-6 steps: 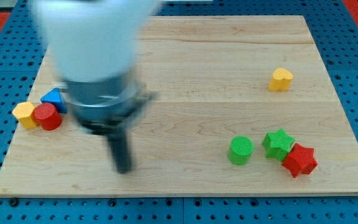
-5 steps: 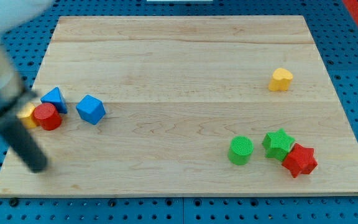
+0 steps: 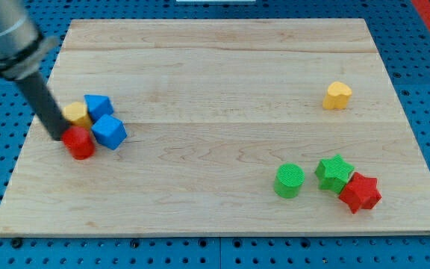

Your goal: Push the blue cube towards the green star

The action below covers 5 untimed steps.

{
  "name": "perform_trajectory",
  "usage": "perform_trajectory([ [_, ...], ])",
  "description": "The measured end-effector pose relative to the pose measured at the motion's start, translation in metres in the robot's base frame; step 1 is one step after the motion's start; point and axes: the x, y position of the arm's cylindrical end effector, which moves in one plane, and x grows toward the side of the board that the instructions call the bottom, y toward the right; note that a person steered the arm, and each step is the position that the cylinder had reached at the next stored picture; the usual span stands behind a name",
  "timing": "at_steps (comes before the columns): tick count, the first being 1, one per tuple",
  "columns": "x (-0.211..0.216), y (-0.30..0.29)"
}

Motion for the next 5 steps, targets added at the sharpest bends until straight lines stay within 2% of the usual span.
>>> perform_trajectory([
  [2, 0.0, 0.114],
  [4, -0.039, 0.151],
  [5, -0.029, 0.204],
])
